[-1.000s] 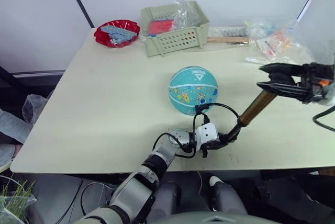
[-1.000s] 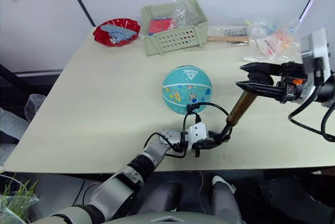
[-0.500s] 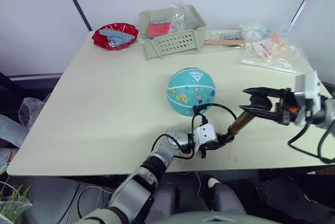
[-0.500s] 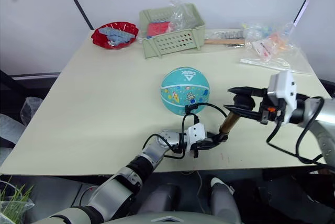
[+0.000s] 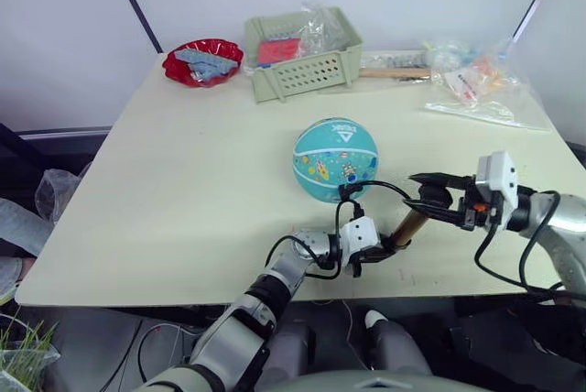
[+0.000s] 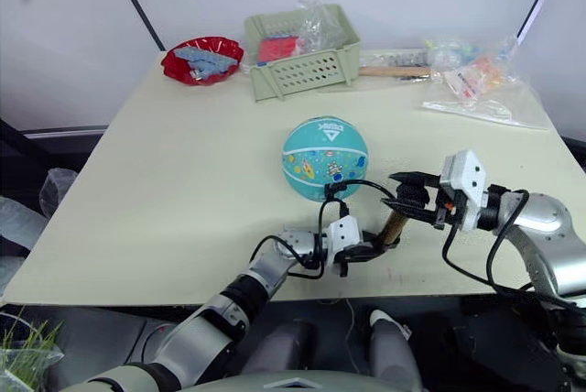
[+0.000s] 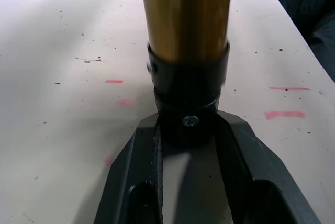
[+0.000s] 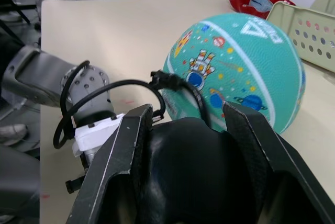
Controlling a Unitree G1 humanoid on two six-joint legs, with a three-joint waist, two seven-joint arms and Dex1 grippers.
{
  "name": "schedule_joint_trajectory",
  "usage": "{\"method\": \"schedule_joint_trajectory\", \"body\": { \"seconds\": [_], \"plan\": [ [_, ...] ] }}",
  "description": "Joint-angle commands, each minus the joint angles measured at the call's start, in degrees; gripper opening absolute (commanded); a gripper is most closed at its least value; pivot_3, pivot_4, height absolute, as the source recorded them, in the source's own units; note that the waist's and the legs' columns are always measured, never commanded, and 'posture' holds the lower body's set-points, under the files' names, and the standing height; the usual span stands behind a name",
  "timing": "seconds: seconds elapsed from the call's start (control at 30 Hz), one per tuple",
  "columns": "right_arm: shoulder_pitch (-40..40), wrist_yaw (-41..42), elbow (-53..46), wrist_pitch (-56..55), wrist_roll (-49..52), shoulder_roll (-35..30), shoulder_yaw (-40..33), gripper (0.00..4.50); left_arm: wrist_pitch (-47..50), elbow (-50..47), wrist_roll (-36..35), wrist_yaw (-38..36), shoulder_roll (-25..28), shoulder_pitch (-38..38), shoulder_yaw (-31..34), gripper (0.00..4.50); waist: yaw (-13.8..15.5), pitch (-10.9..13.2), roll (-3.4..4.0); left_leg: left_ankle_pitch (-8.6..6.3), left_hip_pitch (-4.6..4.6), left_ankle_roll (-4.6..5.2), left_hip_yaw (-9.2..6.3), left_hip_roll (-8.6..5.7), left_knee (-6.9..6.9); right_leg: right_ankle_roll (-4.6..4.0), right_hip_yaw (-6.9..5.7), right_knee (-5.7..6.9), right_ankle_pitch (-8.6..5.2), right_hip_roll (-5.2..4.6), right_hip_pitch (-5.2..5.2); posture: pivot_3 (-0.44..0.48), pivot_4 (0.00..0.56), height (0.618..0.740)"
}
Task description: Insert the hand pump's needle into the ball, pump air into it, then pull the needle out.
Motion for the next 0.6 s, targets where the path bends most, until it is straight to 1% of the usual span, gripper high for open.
{"method": "schedule_joint_trajectory", "body": {
  "seconds": [0.03,0.1,0.23,0.33,0.5,0.57,0.6],
  "plan": [
    [-5.18,-0.04,-4.33,5.35,8.62,-3.03,-7.66,1.67,2.76,4.87,2.98,-0.49,2.32,2.36,-1.53,1.05,0.02,0.15,0.11,0.00,-0.06,0.00,0.01,-0.04,0.00,0.00,0.01,0.00,0.01,-0.04,-0.06,0.000,0.150,0.740],
    [-7.50,-1.01,-4.83,8.61,11.94,-4.16,-9.73,1.67,2.69,5.02,2.96,-0.55,2.33,2.26,-1.51,1.05,0.09,0.30,0.09,0.00,-0.09,0.00,0.00,-0.04,0.01,0.00,0.00,0.00,0.01,-0.05,-0.08,0.000,0.150,0.740],
    [-11.88,0.16,-5.32,16.25,19.29,-10.36,-15.62,1.67,2.20,5.96,3.06,-0.66,2.17,1.86,-1.49,1.05,0.18,0.54,0.21,0.00,-0.12,0.01,0.01,-0.04,0.03,0.00,-0.01,0.00,0.01,-0.06,-0.08,0.000,0.150,0.740],
    [-13.85,-0.49,-5.09,19.19,22.51,-12.04,-17.59,1.67,1.88,6.65,3.14,-0.54,2.05,1.49,-1.47,1.05,0.24,0.56,0.19,0.00,-0.14,0.01,-0.01,-0.03,0.02,0.00,-0.04,-0.01,0.00,-0.06,-0.09,0.000,0.150,0.740],
    [-15.23,-0.26,-5.23,21.83,24.13,-13.78,-18.96,1.67,1.46,7.29,3.16,-0.28,1.86,1.33,-1.65,1.05,0.31,0.55,0.20,0.00,-0.13,0.01,0.02,-0.03,0.02,0.01,-0.01,-0.01,0.00,-0.07,-0.09,0.000,0.150,0.740],
    [-13.43,0.26,-6.30,21.82,23.29,-13.42,-18.03,1.67,1.38,7.20,3.16,-0.23,1.79,1.51,-1.76,1.05,0.33,0.55,0.20,0.00,-0.12,0.01,0.01,-0.02,0.02,0.03,-0.02,0.00,0.00,-0.07,-0.09,0.000,0.150,0.740],
    [-11.36,0.62,-7.05,20.97,21.29,-12.99,-16.68,1.67,1.36,7.08,3.18,-0.19,1.76,1.64,-1.82,1.05,0.38,0.53,0.21,0.00,-0.12,0.01,0.01,-0.01,0.02,0.04,-0.03,0.00,-0.01,-0.07,-0.09,0.000,0.150,0.740]
  ]
}}
